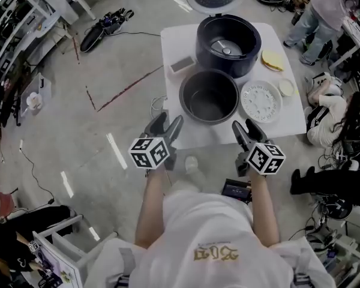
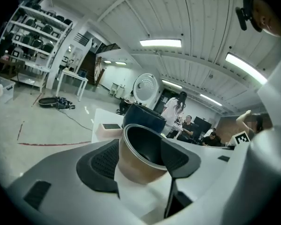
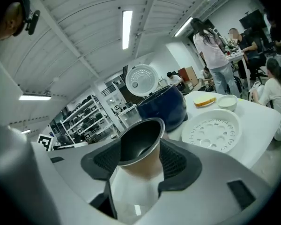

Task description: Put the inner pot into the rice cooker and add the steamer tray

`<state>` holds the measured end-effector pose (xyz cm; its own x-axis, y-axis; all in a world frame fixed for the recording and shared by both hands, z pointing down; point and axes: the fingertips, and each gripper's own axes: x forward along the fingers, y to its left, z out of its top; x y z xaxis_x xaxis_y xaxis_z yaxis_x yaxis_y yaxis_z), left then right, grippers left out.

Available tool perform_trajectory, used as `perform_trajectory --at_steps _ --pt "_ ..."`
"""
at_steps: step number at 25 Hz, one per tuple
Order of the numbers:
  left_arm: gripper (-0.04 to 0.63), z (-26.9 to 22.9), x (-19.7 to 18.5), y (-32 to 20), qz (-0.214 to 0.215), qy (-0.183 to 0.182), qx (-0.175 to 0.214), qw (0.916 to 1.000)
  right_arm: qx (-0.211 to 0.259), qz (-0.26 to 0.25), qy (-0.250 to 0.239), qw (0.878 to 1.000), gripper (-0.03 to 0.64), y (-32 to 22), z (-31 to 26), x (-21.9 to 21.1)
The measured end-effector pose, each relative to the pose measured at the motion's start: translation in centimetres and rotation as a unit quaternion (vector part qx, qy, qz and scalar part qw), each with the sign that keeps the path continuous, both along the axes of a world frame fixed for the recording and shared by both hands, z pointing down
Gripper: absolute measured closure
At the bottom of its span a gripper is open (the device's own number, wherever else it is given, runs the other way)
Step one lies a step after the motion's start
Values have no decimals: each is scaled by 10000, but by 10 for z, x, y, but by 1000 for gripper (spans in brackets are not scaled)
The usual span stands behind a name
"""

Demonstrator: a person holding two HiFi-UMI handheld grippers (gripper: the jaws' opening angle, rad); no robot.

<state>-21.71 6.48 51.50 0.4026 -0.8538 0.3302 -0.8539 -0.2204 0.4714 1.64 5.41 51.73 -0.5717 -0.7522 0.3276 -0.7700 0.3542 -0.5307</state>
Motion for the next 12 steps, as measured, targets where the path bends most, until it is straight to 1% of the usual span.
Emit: perform_trajectory --at_steps 3,6,10,12 --pt "318 8 -6 -30 279 129 -49 9995 -79 231 108 9996 367 -15 5 -7" --pt "321 11 -3 -49 559 260 -37 9981 -142 435 167 9988 367 -21 7 -7" --pt "321 15 2 -72 806 454 -44 9957 -247 676 -63 9974 366 -30 7 -3" --pt "322 19 3 -81 890 505 -87 9947 -293 735 -103 9968 365 -36 9 1"
